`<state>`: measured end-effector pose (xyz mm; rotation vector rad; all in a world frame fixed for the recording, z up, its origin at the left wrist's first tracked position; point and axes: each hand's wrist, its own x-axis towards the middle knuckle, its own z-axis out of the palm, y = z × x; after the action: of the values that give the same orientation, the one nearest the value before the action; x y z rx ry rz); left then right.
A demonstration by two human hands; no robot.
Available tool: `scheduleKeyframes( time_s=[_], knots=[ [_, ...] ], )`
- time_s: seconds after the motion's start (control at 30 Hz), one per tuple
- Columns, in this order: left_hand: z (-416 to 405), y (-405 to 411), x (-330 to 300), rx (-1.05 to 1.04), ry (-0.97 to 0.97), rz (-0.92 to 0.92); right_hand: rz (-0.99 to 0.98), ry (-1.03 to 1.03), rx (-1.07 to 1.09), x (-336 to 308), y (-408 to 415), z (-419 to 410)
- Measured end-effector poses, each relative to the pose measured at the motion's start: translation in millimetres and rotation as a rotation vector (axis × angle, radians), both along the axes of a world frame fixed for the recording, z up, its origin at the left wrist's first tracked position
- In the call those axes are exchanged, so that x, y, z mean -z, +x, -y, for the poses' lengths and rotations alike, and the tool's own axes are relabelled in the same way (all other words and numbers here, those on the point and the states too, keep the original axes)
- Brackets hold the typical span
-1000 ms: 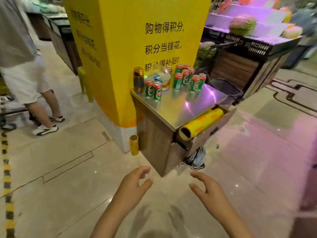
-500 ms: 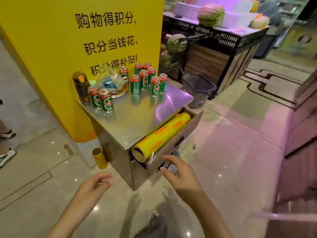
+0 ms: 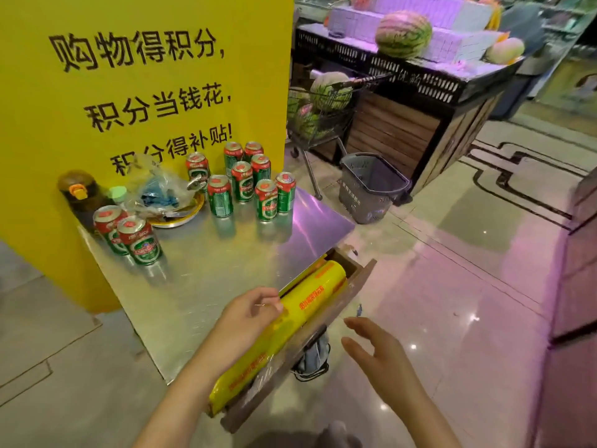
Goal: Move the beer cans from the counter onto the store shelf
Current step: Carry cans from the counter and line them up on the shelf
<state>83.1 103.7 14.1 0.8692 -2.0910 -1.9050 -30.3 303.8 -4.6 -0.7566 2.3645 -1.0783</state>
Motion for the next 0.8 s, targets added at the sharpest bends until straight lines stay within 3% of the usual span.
scheduleKeyframes(
  time_s=[0.43,0.8],
  knots=[
    [70,-74,28,-0.537,-0.077,0.203,0.088,-0.006,-0.386,24,-216,143],
    [137,-180,44,-0.538,-0.049,0.287,0.276,0.012,-0.415,63,-320,257]
  ],
)
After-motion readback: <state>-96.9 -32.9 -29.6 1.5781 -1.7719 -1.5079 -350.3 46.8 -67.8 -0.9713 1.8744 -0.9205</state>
